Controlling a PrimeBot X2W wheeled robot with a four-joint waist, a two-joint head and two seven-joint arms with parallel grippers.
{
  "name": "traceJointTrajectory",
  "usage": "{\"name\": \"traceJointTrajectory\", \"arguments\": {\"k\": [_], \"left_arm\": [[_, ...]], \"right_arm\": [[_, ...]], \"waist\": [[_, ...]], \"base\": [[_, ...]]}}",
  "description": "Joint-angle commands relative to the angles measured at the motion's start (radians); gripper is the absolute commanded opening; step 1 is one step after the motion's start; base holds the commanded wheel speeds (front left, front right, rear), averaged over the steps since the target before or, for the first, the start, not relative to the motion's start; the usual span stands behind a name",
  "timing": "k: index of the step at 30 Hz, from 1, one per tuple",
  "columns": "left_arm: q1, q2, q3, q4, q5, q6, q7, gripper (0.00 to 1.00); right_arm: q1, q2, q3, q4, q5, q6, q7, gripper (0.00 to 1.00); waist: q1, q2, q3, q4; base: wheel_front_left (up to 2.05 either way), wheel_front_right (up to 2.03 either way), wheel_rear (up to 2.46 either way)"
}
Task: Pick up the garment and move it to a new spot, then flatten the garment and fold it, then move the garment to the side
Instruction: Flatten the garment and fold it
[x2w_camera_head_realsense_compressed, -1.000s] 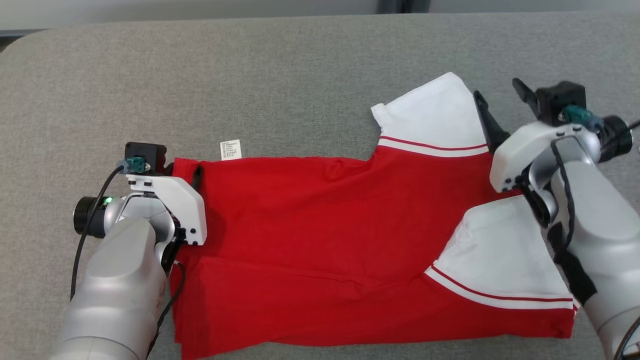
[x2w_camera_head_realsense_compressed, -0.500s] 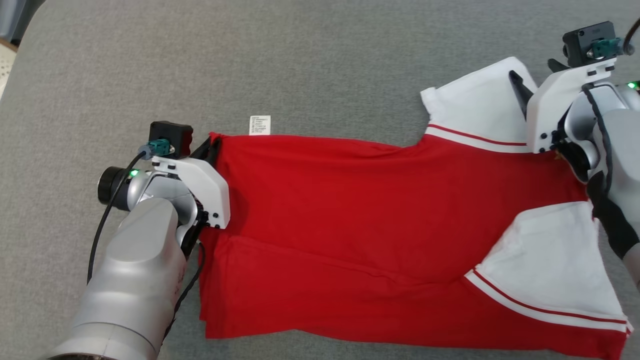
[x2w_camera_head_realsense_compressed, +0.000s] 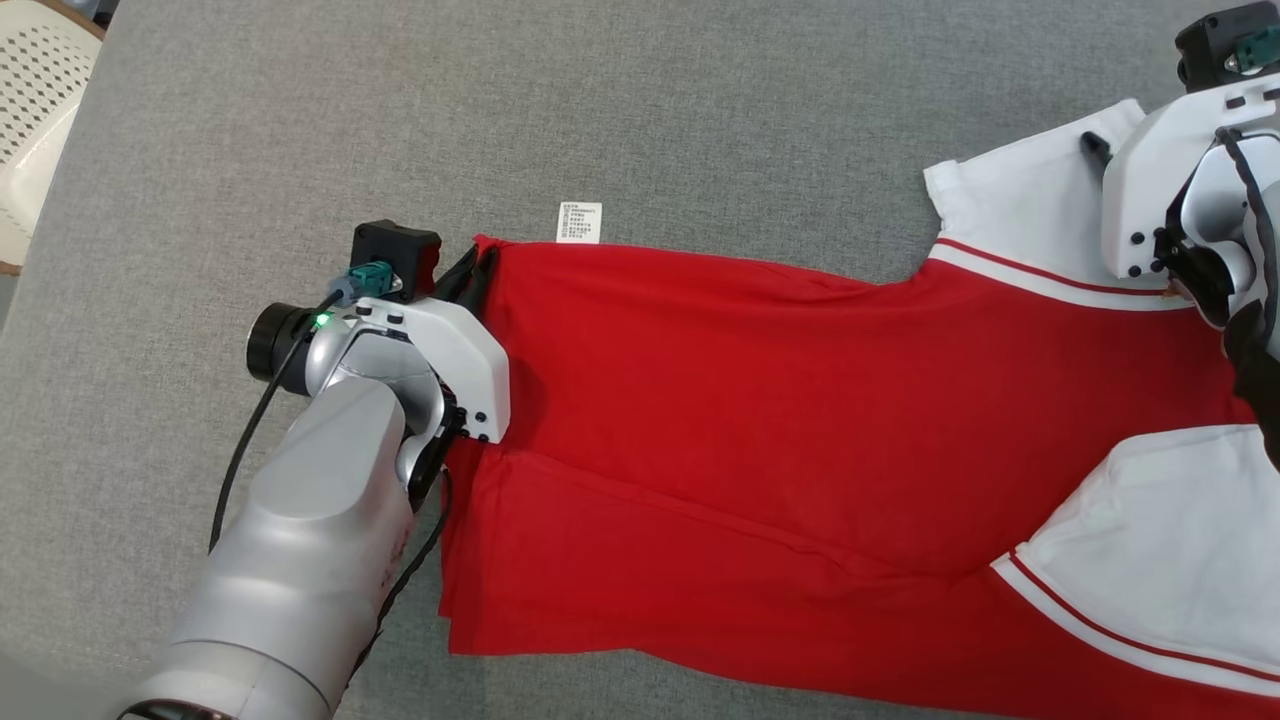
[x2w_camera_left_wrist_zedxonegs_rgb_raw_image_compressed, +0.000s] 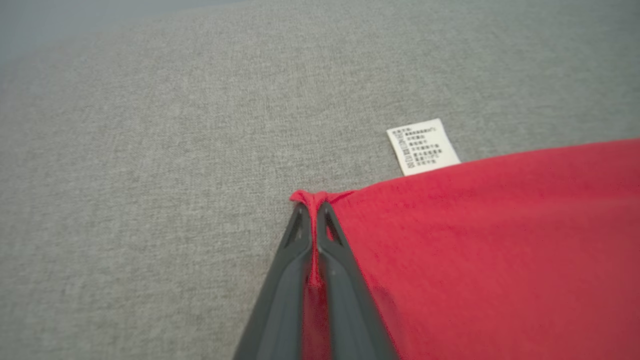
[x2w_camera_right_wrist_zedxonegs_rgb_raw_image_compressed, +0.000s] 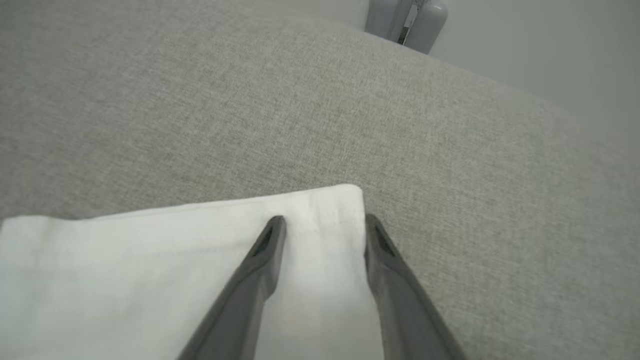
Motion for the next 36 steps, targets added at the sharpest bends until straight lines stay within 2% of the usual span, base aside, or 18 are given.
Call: {"name": "traceJointTrajectory", "arguments": {"k": [1,2,8,12,20,27,36], "left_arm": [[0.018,0.009,-0.007,0.008,-0.004,0.008,0.003,0.0],[0.015,0.009,-0.018,0.005,-0.014,0.016,-0.003,0.0],[-0.03,0.007,-0.052,0.013,-0.046,0.06,-0.066,0.0],[-0.05,0.008,-0.053,0.038,-0.055,0.075,-0.102,0.0],[-0.057,0.025,-0.036,0.049,-0.045,0.094,-0.143,0.0],[0.05,0.074,0.015,-0.086,-0.005,0.123,-0.144,0.0],[0.226,0.095,0.075,-0.169,0.031,0.132,-0.145,0.0]], "right_arm": [[0.005,-0.009,0.006,0.014,0.006,-0.001,0.004,0.34],[0.001,-0.012,0.007,0.015,0.008,-0.001,-0.004,0.0],[-0.043,-0.037,-0.003,0.015,-0.007,-0.001,-0.123,0.0],[-0.054,-0.052,-0.017,0.031,-0.025,-0.001,-0.213,0.0],[-0.022,-0.028,-0.05,0.05,-0.019,-0.001,-0.333,0.0],[0.06,-0.002,-0.06,0.029,0.034,-0.001,-0.434,0.0],[0.248,0.011,-0.02,-0.075,0.12,-0.001,-0.475,0.0]], "waist": [[0.0,0.0,0.001,0.0],[0.0,0.0,0.002,-0.001],[0.0,0.0,-0.003,-0.015],[0.0,0.0,-0.015,-0.029],[0.0,0.0,-0.059,-0.069],[0.0,0.0,-0.136,-0.114],[0.0,0.0,-0.23,-0.156]], "base": [[0.0,0.0,0.0],[0.0,0.0,0.0],[0.0,0.0,0.0],[0.0,0.0,0.0],[0.0,0.0,0.0],[0.0,0.0,0.0],[0.0,0.0,0.0]]}}
